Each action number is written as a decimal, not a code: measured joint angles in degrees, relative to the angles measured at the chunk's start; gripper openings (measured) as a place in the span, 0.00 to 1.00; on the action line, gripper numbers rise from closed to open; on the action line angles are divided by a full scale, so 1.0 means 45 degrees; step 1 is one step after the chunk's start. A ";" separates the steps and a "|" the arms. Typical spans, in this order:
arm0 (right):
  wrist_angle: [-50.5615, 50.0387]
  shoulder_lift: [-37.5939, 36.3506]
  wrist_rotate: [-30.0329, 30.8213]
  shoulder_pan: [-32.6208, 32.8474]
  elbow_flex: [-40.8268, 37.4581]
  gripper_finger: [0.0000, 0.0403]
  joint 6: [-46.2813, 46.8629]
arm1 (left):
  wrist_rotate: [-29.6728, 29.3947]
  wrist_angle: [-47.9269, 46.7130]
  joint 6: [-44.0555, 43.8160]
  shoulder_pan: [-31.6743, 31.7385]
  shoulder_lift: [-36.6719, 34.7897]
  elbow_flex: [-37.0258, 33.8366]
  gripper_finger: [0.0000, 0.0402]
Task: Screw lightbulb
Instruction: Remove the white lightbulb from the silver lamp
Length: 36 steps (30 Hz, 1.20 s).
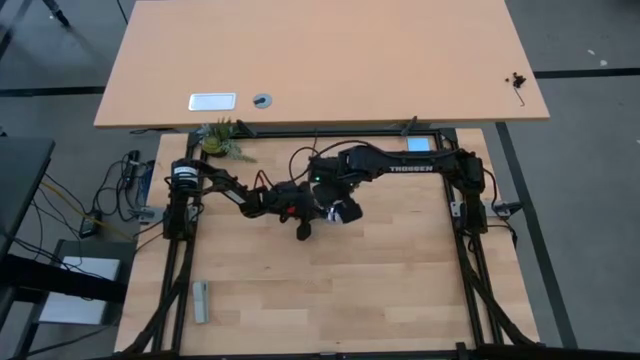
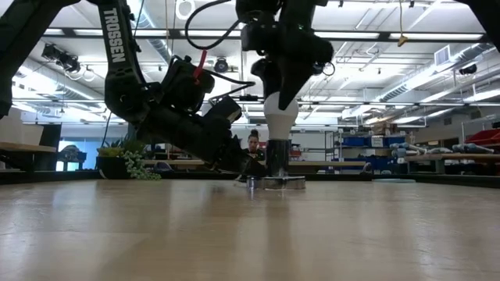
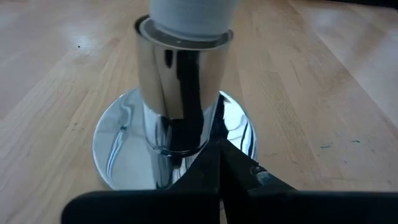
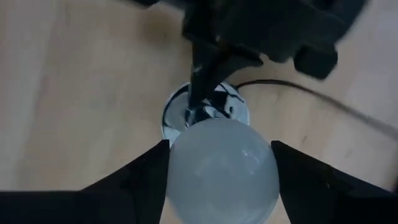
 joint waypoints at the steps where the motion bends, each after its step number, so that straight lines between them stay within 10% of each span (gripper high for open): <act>1: 0.0016 -0.0004 0.0054 -0.0008 -0.0002 0.66 -0.0757 | -0.0003 0.0000 0.0006 0.0000 0.0000 0.0000 0.00; 11: 0.0401 0.0041 0.1313 0.0397 0.0763 0.77 0.2164 | 0.0003 -0.0014 0.0219 0.0000 0.0000 0.0000 0.00; 20: -0.0999 -0.0079 0.1430 0.0537 0.1971 0.78 1.3384 | 0.0046 -0.0014 0.0139 -0.0003 0.0000 0.0000 0.00; 36: -0.0786 0.0251 0.1245 0.0294 0.0765 0.73 1.5167 | 0.0056 -0.0009 -0.0024 -0.0010 0.0000 0.0000 0.00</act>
